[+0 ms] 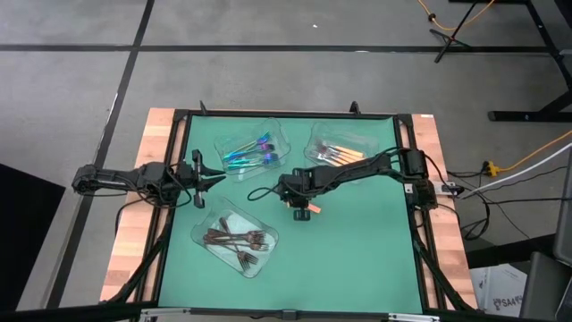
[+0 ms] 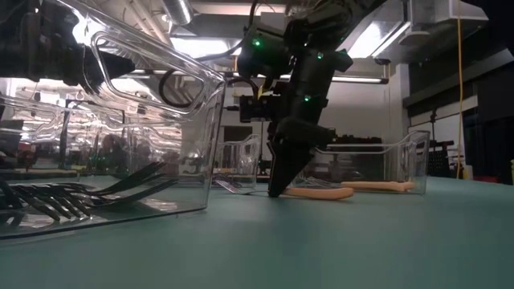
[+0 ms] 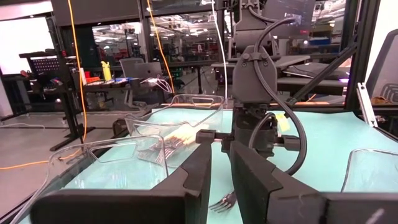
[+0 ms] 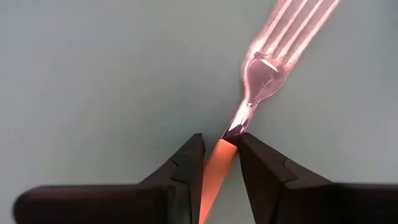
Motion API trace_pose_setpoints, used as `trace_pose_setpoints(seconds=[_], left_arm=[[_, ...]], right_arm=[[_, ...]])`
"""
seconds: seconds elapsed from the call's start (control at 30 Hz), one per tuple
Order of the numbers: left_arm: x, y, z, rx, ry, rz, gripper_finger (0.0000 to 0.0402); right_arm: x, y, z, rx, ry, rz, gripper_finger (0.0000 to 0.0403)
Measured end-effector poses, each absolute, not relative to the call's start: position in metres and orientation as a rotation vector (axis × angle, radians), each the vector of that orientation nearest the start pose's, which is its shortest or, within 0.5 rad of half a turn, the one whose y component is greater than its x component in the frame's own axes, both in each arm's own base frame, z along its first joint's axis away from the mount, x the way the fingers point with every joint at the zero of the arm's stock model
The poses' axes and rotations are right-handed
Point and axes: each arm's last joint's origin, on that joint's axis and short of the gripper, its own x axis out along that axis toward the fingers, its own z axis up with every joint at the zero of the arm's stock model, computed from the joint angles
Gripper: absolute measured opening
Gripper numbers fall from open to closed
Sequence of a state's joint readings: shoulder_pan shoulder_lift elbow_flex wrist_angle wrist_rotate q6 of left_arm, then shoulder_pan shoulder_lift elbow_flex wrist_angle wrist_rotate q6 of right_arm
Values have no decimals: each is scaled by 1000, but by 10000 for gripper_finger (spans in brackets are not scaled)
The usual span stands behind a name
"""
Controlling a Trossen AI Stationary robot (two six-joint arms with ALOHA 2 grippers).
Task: Sort silverware by color (type)
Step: Put the yellow fork into the top right transparent bin
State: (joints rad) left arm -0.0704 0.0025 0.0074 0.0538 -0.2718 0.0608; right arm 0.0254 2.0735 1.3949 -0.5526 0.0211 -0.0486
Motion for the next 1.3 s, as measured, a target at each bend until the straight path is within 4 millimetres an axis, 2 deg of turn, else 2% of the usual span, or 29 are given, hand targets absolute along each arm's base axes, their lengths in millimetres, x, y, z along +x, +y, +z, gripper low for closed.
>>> trace_pose_setpoints(seconds=[0.37, 0.7, 0.93, 1.3], left_arm=[[96, 1, 171, 51, -52, 203, 53], [96, 1, 171, 51, -52, 203, 53], [96, 1, 171, 51, -52, 203, 53], [96, 1, 171, 51, -52, 203, 53]], right_arm=[[408, 10, 136, -80, 1230, 22, 9], [408, 10, 137, -80, 1228, 22, 6], [405, 9, 146, -80, 1212, 23, 6], [396, 9, 179, -80, 1168, 22, 4]])
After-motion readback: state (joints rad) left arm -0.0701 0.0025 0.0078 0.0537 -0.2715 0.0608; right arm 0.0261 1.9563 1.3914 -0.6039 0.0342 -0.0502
